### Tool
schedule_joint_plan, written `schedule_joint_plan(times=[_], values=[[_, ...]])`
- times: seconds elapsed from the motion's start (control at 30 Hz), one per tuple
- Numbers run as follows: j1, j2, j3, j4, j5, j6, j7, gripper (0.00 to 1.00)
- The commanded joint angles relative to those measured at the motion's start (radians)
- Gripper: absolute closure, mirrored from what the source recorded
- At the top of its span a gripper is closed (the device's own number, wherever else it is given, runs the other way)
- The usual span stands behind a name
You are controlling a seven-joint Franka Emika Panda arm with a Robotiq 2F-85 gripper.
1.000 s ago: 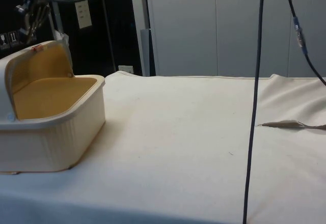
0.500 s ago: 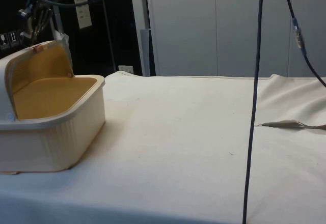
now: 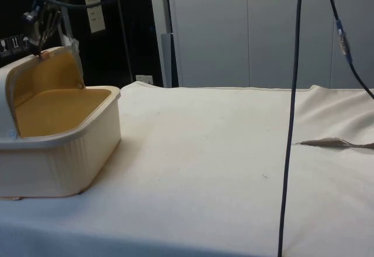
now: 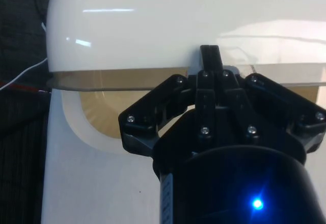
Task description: Open the lid, then close it.
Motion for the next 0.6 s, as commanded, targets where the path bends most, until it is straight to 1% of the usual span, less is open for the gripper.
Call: schedule_joint_plan(times=[0.0, 0.03, 0.17, 0.23, 0.27, 0.33, 0.57], values=[[0.000, -0.002, 0.000, -0.001, 0.000, -0.002, 0.000, 1.00], [0.001, -0.014, 0.001, -0.016, 0.000, -0.007, -0.003, 1.00], [0.002, -0.024, 0.001, -0.028, -0.001, -0.017, -0.002, 1.00], [0.002, -0.028, 0.001, -0.033, -0.001, -0.019, -0.002, 1.00], [0.002, -0.021, 0.000, -0.025, -0.001, -0.013, 0.000, 1.00], [0.003, -0.033, 0.001, -0.037, -0.001, -0.024, -0.001, 1.00], [0.002, -0.042, 0.002, -0.038, 0.002, -0.060, -0.001, 1.00]])
